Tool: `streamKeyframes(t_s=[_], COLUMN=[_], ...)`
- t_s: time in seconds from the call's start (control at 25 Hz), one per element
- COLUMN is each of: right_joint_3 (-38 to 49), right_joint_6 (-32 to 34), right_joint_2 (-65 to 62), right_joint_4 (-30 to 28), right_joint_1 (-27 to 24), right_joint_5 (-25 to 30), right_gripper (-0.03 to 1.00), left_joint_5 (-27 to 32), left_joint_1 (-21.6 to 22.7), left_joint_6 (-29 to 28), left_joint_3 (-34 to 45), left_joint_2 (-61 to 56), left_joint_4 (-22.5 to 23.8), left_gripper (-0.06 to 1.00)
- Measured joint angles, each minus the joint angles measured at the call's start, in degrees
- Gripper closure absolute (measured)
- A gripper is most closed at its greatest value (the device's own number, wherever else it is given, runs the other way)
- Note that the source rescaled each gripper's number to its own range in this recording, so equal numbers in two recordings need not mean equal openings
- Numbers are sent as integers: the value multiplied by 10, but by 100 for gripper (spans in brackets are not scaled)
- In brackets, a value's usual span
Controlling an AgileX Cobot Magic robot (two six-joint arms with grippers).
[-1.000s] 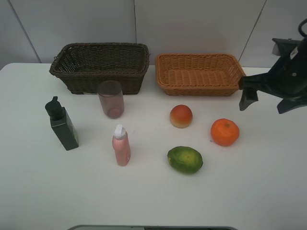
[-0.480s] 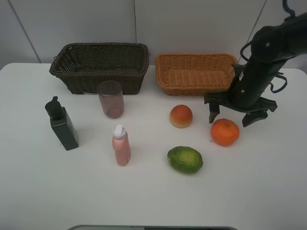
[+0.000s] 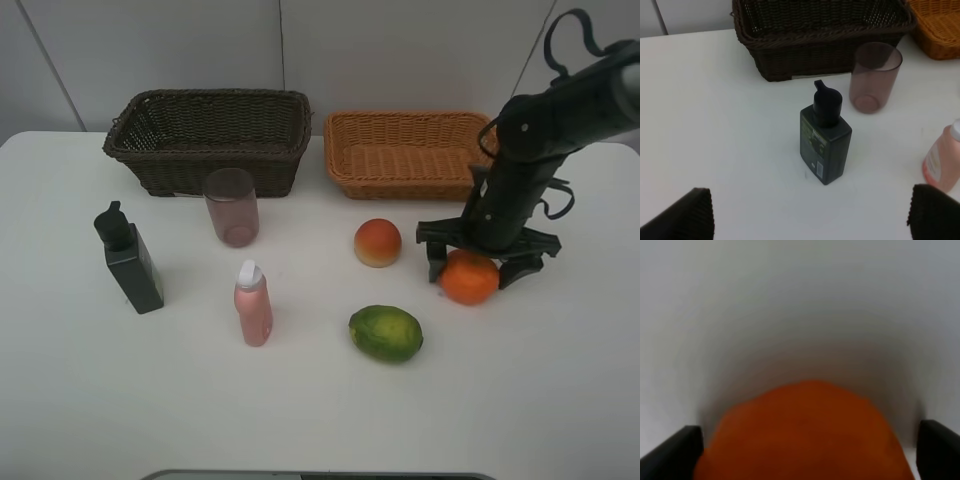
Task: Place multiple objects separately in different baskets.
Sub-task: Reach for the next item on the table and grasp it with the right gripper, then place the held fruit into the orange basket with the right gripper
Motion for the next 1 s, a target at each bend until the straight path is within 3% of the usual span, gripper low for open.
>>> streamKeyframes(t_s=[0.28, 0.36, 0.4, 0.44, 1.0], right_joint_3=[-2, -2, -2, -2, -2], right_joint_6=[0, 1, 1, 1, 1], right_joint_2=[12, 12, 12, 12, 12], right_joint_4=[9, 11, 14, 15, 16], right_joint_1=[0, 0, 0, 0, 0], right_joint_5=[-2, -4, -6, -7, -9], right_gripper=[29, 43, 59, 67, 67], left_joint_5=[0, 0, 0, 0, 0], left_joint_1=[0, 0, 0, 0, 0], left_joint_6=[0, 0, 0, 0, 0], left_joint_3=[0, 0, 0, 0, 0], left_joint_2=[0, 0, 0, 0, 0], left_joint_4=[0, 0, 0, 0, 0], left_gripper=[-6, -6, -6, -6, -6])
